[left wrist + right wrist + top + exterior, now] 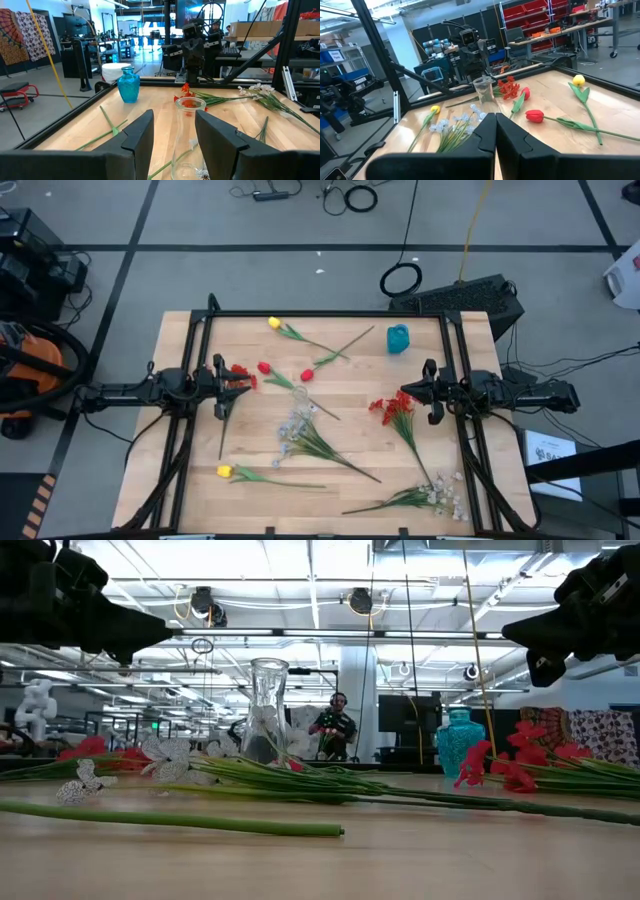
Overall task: Sort flowers into vase by color
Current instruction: Put the right orange flowers into the blue flower vase
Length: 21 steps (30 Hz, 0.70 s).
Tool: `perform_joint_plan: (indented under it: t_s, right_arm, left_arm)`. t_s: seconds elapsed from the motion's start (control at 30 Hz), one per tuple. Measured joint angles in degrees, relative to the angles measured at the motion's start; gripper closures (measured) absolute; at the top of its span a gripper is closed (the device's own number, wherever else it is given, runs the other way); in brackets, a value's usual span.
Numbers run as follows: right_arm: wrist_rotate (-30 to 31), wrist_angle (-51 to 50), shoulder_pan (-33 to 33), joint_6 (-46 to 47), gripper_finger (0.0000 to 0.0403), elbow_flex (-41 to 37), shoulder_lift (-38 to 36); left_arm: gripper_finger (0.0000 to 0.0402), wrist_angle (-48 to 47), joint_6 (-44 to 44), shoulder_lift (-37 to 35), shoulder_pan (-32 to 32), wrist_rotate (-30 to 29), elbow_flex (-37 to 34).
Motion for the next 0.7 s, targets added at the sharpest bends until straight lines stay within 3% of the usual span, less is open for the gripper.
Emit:
perform_joint_plan:
  t_s: [0.23,0.37,0.53,0.7]
  right_arm:
    - [0.5,-1.1,0.0,12.3,0.0403,0.7,1.2]
    - [6.1,-2.5,0.1,13.4,0.0403,4.1,6.0]
    - [17.2,-10.1,0.1,14.8,0.0403,13.3,17.5]
    - [20.5,-27.7,0.1,20.3,0.0403,27.1,33.9]
  left_arm:
    - [0.0252,0.0,0.0,0.0,0.0,0.0,0.0]
    - [0.0252,0.0,0.0,0.0,0.0,0.0,0.0]
    - [0.0252,0.0,0.0,0.0,0.0,0.0,0.0]
    - [0.0252,0.0,0.0,0.0,0.0,0.0,0.0]
